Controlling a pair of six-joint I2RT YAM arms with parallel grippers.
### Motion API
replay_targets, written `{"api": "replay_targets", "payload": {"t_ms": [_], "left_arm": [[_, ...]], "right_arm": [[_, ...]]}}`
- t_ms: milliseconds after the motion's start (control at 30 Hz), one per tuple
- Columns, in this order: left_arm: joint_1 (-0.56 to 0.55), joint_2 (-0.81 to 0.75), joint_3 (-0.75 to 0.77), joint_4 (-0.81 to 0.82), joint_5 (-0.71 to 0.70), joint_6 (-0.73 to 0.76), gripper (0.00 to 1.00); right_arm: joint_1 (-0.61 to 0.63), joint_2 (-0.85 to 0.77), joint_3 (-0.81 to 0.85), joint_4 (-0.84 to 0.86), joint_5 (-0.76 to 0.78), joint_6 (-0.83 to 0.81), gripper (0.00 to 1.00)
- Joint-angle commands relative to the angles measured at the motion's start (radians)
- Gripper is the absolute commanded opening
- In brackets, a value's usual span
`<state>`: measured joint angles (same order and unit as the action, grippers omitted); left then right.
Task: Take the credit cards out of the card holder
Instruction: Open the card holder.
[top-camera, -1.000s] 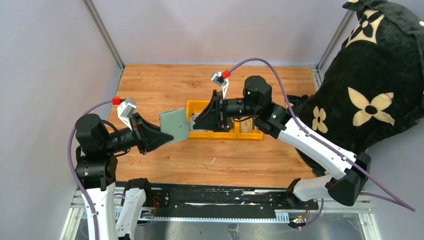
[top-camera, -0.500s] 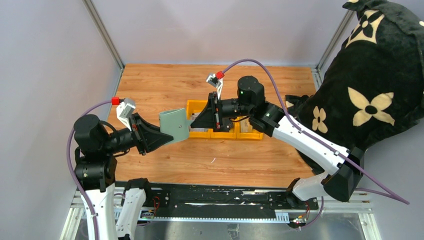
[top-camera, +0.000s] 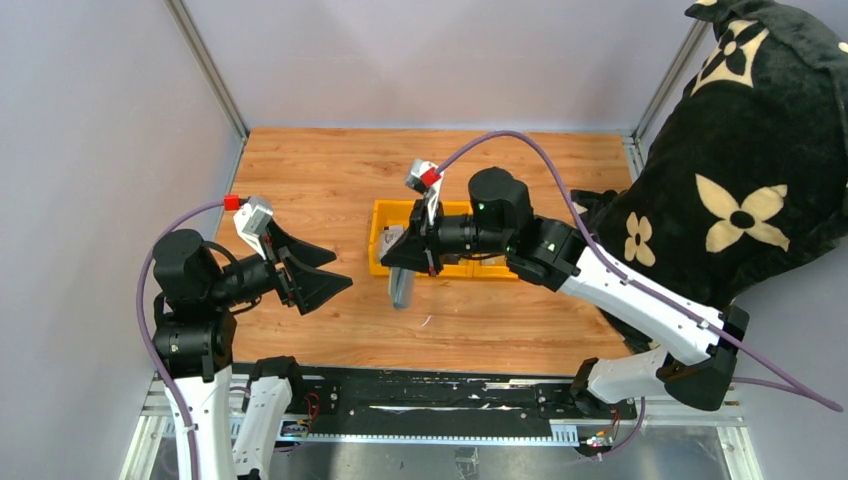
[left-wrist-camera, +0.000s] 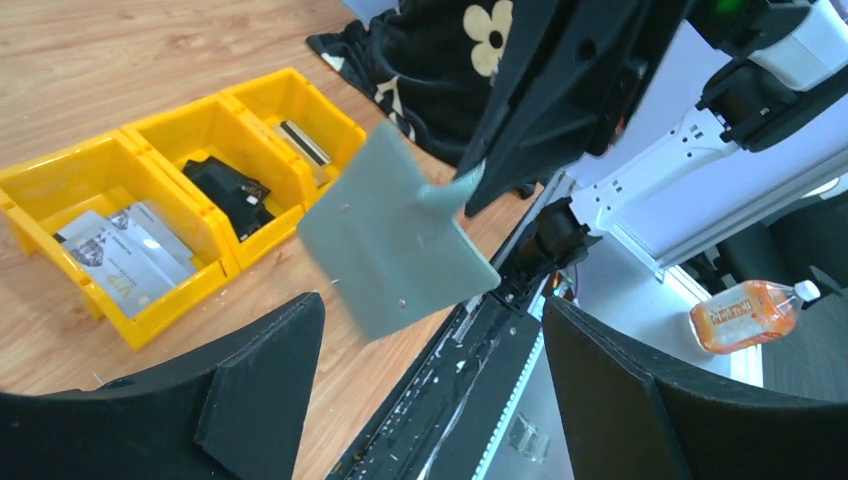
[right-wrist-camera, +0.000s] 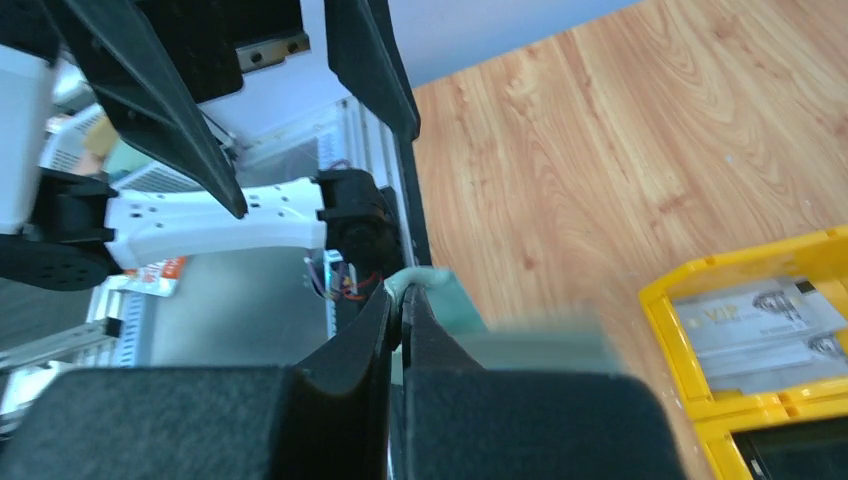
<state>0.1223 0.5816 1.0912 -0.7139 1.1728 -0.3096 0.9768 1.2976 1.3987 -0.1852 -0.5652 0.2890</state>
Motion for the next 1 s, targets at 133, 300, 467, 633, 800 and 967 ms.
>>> {"api": "replay_targets", "payload": {"t_ms": [133,300,467,633,800,967], "left_arm": [[0.0,-0.047,-0.025,0.004,-0.05,0.052,0.82],[0.001,-0.129,-0.077,0.007,-0.068,0.141,0.74],[0.001,-0.197,-0.109,0.01,-0.089,0.175,0.67],[0.0,-0.203,-0.111,0.01,-0.111,0.187,0.67],[0.0,-0.192,-0.115,0.005,-0.107,0.226,0.75],[0.001,-0.158,-0.112,0.005,-0.106,0.247,0.71]], "right_arm": [[0.208,0.005,0.071,-0.176,0.448,-0.309,0.0],[0.319,0.103,0.196,-0.268,0.695,-0.384,0.0],[0.399,0.211,0.362,-0.319,1.0,-0.324,0.0],[0.441,0.253,0.449,-0.289,1.13,-0.247,0.0],[0.481,0.336,0.571,-0.292,1.153,-0.243,0.0],[0.512,0.422,0.67,-0.233,1.175,-0.263,0.0]]}}
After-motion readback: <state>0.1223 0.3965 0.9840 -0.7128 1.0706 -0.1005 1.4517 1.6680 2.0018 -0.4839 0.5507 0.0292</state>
